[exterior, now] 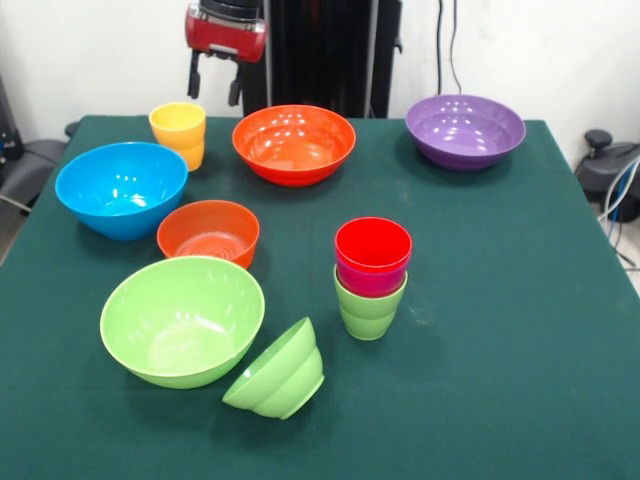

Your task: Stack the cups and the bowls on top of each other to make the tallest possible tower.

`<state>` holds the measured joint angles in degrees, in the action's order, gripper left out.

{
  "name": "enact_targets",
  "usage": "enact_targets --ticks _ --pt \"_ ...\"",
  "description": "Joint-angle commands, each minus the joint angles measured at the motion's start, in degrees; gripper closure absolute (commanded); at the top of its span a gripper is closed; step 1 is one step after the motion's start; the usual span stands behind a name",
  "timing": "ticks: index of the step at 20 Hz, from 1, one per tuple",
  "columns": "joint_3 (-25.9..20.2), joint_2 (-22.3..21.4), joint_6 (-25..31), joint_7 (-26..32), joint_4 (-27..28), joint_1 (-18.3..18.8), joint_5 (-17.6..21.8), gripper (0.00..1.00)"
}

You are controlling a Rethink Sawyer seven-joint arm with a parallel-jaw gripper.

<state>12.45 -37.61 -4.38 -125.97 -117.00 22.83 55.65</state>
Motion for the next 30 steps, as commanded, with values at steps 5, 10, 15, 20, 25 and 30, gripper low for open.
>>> enact_targets --ticks 5,10,15,20,25,30 --pt "-9.4 4.3 4.9 2.5 7.0 1.2 2.4 0.00" --pt "-15.0 -4.6 11.7 6.9 -0.7 6.2 -0.2 0.00" --pt "-19.5 -8.1 16.8 9.2 -2.1 8.5 -2.8 0.00" --pt "-14.8 -1.0 10.7 2.0 3.7 4.0 3.3 0.00" --pt "-15.7 -4.4 12.2 3.2 0.4 5.3 2.4 0.00" --pt "-14.7 -4.9 11.6 2.4 -0.8 5.0 3.0 0.00"
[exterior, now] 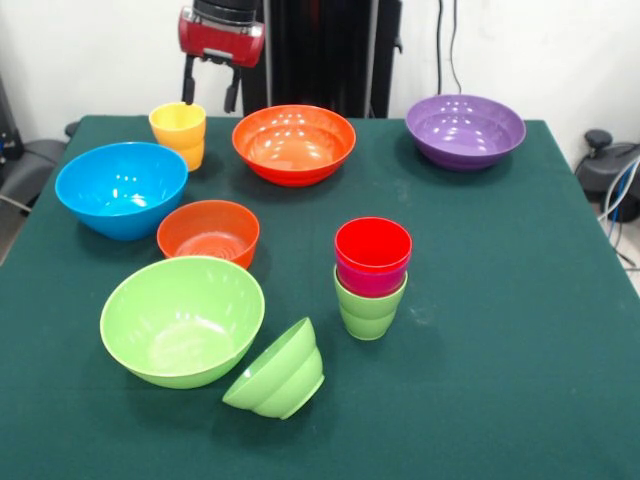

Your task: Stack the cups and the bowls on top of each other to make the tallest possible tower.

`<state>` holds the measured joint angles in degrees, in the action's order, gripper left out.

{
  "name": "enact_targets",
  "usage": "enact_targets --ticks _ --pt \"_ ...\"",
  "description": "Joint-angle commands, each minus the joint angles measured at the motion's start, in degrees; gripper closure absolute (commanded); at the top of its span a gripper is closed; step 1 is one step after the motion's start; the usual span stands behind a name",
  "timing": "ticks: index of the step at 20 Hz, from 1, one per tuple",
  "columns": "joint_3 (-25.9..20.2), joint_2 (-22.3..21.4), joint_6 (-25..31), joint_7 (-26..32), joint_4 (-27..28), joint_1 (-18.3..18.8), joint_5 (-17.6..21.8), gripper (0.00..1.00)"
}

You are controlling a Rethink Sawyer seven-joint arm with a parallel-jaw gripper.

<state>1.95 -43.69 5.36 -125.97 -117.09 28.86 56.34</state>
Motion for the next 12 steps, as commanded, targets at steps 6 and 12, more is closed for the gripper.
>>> enact_targets --ticks 6,12 --pt "-3.6 2.2 1.2 1.5 0.1 -2.0 2.4 0.00" --pt "-3.1 3.0 0.6 1.4 0.7 -2.4 3.0 0.00"
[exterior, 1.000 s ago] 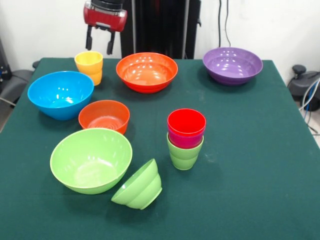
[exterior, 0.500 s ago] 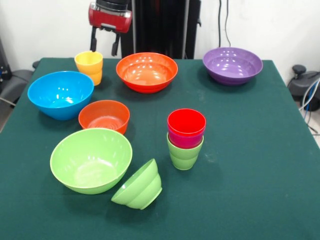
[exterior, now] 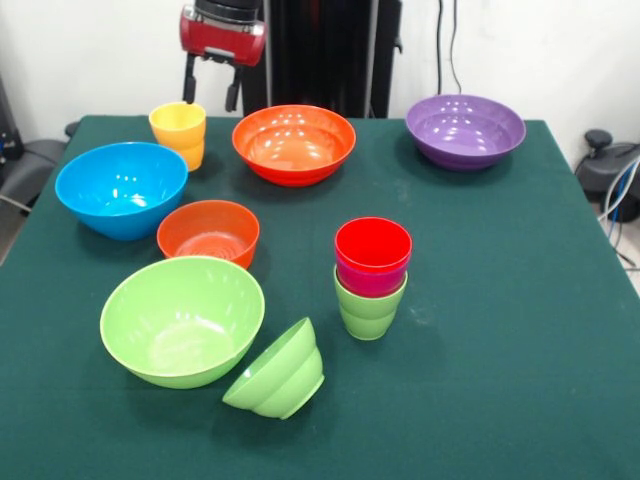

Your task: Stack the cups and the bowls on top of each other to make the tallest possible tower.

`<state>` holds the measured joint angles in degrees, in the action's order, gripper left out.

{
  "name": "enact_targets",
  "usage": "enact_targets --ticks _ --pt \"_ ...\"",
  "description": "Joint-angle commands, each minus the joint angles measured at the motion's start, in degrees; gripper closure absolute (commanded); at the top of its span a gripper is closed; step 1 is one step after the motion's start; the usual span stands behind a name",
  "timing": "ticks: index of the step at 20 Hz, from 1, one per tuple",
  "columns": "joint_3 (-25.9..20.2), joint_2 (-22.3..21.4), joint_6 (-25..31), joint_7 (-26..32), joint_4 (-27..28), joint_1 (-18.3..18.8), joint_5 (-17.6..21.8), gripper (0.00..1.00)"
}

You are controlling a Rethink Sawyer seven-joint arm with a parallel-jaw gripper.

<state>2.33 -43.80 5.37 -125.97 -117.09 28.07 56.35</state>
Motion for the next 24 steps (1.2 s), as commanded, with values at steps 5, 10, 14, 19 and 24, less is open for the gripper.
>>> enact_targets --ticks 5,10,14,19,24 --pt "-4.1 2.6 0.7 1.8 0.5 -1.0 2.9 0.00" --pt "-4.2 2.4 0.5 1.9 0.2 -0.7 3.0 0.00" --pt "-3.9 3.3 -0.2 1.9 1.0 -0.4 3.8 0.00" --pt "-1.7 7.8 -3.8 0.4 4.5 -0.9 5.7 0.00" --pt "1.7 11.9 -7.6 -1.4 7.7 -2.5 6.8 0.00"
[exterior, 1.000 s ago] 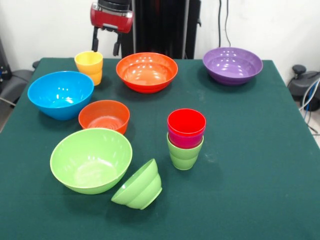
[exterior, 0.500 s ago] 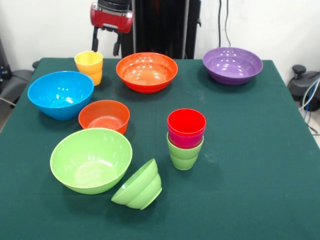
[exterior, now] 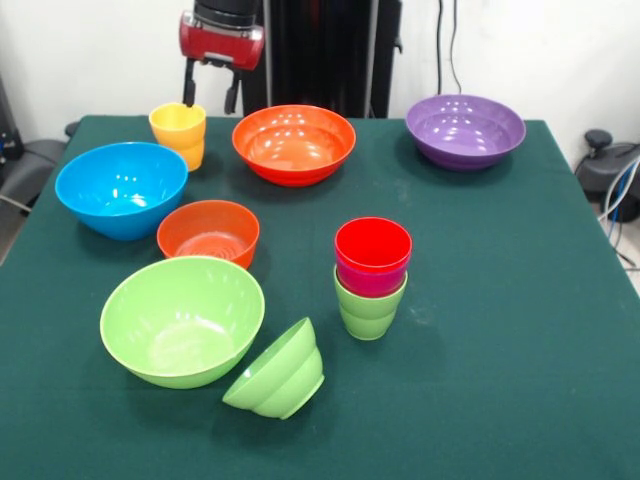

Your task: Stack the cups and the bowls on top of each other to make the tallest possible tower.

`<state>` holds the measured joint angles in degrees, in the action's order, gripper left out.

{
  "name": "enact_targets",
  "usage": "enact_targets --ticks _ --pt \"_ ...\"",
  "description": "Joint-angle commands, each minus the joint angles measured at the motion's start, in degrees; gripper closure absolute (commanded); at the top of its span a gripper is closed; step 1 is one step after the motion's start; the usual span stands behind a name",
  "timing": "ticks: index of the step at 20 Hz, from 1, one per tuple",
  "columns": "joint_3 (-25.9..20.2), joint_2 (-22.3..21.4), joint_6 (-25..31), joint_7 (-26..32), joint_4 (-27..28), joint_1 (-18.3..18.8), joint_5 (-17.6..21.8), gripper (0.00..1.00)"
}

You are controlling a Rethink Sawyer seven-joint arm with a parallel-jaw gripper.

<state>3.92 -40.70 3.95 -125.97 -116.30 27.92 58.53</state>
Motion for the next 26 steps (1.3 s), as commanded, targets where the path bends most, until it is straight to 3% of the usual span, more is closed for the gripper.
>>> enact_targets --ticks 1,18,19,26 --pt "0.4 9.2 -6.6 -1.4 7.3 -2.4 4.7 0.00" --pt "7.4 16.7 -15.8 0.0 11.8 -4.0 3.4 0.00" --pt "6.6 16.6 -14.8 -0.4 11.4 -3.2 3.7 1.00" --pt "6.8 15.0 -13.8 -0.4 10.0 -3.2 4.1 1.00"
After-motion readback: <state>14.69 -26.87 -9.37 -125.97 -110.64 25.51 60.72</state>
